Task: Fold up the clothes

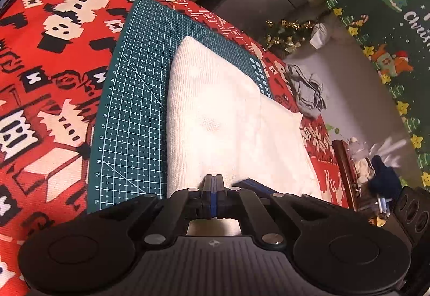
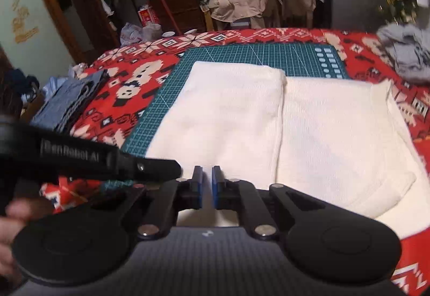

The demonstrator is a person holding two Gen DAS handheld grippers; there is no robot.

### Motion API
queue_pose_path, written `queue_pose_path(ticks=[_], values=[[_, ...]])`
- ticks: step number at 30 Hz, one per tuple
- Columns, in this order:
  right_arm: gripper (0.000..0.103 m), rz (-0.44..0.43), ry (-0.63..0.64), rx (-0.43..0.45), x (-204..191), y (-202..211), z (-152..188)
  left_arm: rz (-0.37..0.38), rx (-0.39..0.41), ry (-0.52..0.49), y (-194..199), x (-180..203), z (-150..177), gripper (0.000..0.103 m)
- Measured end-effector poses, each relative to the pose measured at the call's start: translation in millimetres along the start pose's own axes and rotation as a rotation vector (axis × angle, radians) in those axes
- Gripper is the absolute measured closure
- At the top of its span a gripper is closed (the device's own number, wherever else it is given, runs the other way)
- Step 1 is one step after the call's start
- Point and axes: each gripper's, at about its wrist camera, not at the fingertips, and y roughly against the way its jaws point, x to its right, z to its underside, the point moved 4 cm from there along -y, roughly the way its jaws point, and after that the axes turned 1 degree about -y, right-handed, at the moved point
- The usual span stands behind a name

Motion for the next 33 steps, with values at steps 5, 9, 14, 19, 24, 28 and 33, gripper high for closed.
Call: queue_pose_path(ticks=[5, 9, 14, 19, 24, 28, 33], values=[[0.103, 0.001, -0.036, -0.021, 15, 8, 7, -0.035, 0.001, -0.08, 9, 7, 9, 0.102], [0.103, 0.012, -0.04, -0.02, 22, 17, 13, -0.047, 0.005, -0.124, 15, 6, 14, 0.102], [0.103, 0.0, -0.058, -0.031, 27, 29, 15, -0.057, 0.004, -0.147, 22, 7, 20, 0.102], [0.098, -0.029, -0.094, -0.002, 29, 48, 10, -0.046, 0.004, -0.141, 23, 12, 17, 0.103], [0.098, 0.008, -0.081, -0.011, 30, 38, 8, -0.048, -0.016, -0.149, 18, 12, 17, 0.103], [0.09, 0.004, -0.113, -0.034, 44, 44, 20, -0.04, -0.012, -0.134, 26, 9, 20, 0.103], [0.089, -0.028, -0.162, -0.02, 53, 49, 18, -0.01, -0.006, -0.13, 29, 15, 17, 0.103]])
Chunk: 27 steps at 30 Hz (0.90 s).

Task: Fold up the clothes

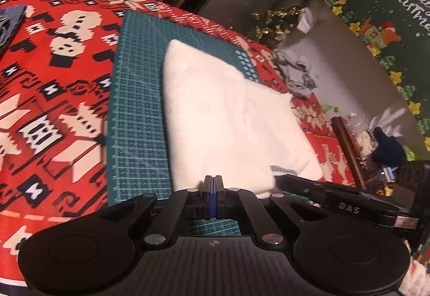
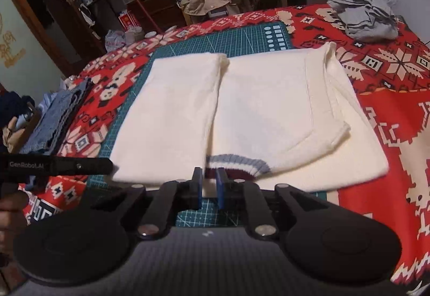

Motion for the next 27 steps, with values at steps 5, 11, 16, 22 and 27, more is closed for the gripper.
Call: queue_pose_path(ticks=[5, 11, 16, 22, 27], values=[[0.085, -0.008, -0.013, -0.009, -3, -15, -3, 0.004, -0.03, -0.039, -13, 9, 1, 0.103], [0.098, -0.022, -0.033, -0.006, -6, -10, 2, -0.014, -0.059, -0.05, -19, 3, 11, 0.103], [0.097, -0.006, -0.037, -0.032, -1, -21, 6, -0.001, -0.054, -0.042, -17, 6, 7, 0.103], [0.093, 0.004, -0.02, -0.03, -1, -15, 11, 0.01, -0.036, -0.064, -27, 16, -4, 0.103], [0.094, 0.032, 0.007, -0.014, -5, -6, 8, 0.014, -0.051, -0.049, -37, 9, 0, 0.102]])
